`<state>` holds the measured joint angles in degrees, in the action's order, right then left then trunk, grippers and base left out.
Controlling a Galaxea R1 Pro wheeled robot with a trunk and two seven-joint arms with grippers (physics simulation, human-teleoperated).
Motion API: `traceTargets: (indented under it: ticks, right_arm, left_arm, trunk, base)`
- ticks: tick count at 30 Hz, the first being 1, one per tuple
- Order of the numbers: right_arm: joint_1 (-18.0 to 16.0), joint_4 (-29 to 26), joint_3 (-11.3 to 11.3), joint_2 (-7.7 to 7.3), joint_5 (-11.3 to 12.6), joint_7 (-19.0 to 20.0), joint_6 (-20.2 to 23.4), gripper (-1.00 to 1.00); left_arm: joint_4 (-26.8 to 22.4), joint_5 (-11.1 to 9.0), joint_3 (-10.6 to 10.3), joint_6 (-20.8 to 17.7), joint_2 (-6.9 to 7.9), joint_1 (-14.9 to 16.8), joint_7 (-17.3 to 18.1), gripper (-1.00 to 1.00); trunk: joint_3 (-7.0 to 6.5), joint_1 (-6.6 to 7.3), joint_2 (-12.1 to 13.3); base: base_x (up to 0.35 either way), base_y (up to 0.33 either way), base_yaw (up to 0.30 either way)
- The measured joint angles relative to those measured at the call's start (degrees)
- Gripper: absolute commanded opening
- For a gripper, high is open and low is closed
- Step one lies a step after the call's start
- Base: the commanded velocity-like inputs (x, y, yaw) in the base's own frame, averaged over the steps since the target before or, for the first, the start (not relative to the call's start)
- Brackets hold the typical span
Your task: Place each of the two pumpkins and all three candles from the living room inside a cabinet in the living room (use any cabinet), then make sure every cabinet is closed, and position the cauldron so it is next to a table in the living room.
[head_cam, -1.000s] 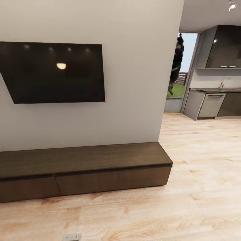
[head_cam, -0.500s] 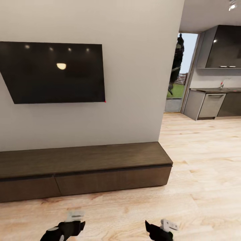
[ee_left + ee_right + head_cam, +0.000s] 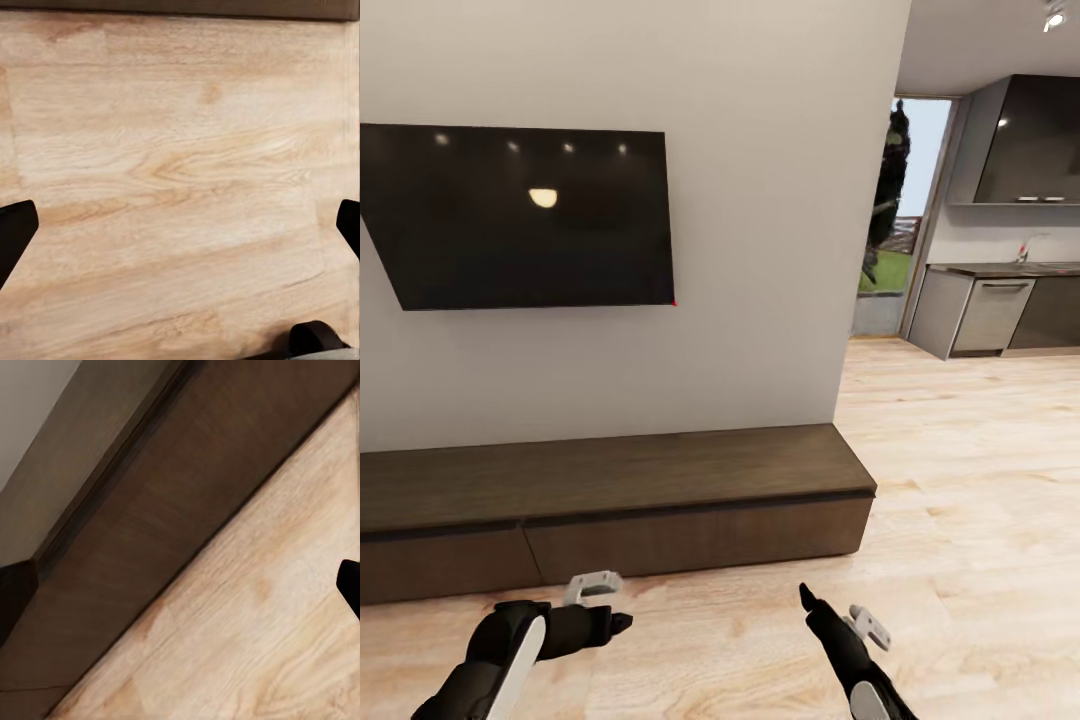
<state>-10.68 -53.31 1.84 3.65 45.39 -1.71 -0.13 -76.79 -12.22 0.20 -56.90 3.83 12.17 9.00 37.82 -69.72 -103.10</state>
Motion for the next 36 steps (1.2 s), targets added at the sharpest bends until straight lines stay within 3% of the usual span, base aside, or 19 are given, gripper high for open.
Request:
traceTargets:
  ticks: [2,4,6,8,12,14,18,22,30,32,36]
  right_arm:
    - [-0.5,0.9,0.0,0.01,1.9,0.3,-0.8,1.0]
    - [-0.8,1.6,0.0,-0.06,5.9,1.1,-1.3,1.0]
    - [-0.9,2.2,0.0,-0.1,10.6,2.6,-1.5,1.0]
    - [-0.9,3.3,0.1,-0.21,13.8,4.0,-1.6,1.0]
    - [-1.0,5.1,0.1,-0.35,15.9,6.5,-1.7,1.0]
    - [-1.0,5.2,0.1,-0.37,15.9,7.2,-1.7,1.0]
    - [-1.0,5.0,0.2,-0.32,15.8,7.9,-1.6,1.0]
    - [-1.0,4.7,0.4,-0.4,15.8,8.4,-1.2,1.0]
    - [-1.0,4.6,0.5,-0.47,15.8,16.4,-0.6,1.0]
    - [-1.0,4.5,0.5,-0.47,15.7,17.8,-0.9,1.0]
    - [-1.0,4.5,0.4,-0.4,16.0,20.9,-0.8,1.0]
  left_arm:
    - [0.5,-3.1,0.0,-0.2,0.03,0.2,-0.2,1.0]
    - [0.8,-7.7,-0.2,-0.3,0.25,0.3,-0.2,1.0]
    - [1.0,-11.6,-0.2,-0.4,1.21,0.4,-0.2,1.0]
    - [1.0,-14.3,-0.3,-0.4,2.51,0.5,-0.2,1.0]
    - [1.1,-18.9,-0.3,-0.4,3.92,0.5,-0.2,1.0]
    - [1.1,-19.8,-0.4,-0.4,4.11,0.6,-0.2,1.0]
    - [1.1,-20.6,-0.5,-0.4,4.26,0.6,-0.2,1.0]
    - [2.0,-20.8,-2.1,-0.5,4.23,0.7,-0.5,1.0]
    - [2.6,-20.2,-3.3,-0.5,4.3,0.7,-1.2,1.0]
    - [2.4,-19.5,-3.4,-0.5,4.34,0.7,-1.3,1.0]
    - [2.5,-16.1,-4.0,-0.5,3.98,0.7,-1.3,1.0]
  trunk:
    - [0.0,0.0,0.0]
    - [0.0,0.0,0.0]
    - [0.0,0.0,0.0]
    - [0.18,-0.21,-0.4]
    - [0.9,-1.09,-2.0]
    - [1.26,-1.53,-2.8]
    - [1.97,-2.41,-4.4]
    - [2.69,-3.29,-6.0]
    - [4.13,-5.05,-9.2]
    - [4.49,-5.49,-10.0]
    - [5.21,-6.36,-11.6]
  base:
    - [0.0,0.0,0.0]
    - [0.0,0.0,0.0]
    - [0.0,0.0,0.0]
    - [0.0,0.0,0.0]
    - [0.0,0.0,0.0]
    - [0.0,0.0,0.0]
    - [0.0,0.0,0.0]
    - [0.0,0.0,0.0]
    - [0.0,0.0,0.0]
    - [0.0,0.0,0.0]
    - [0.0,0.0,0.0]
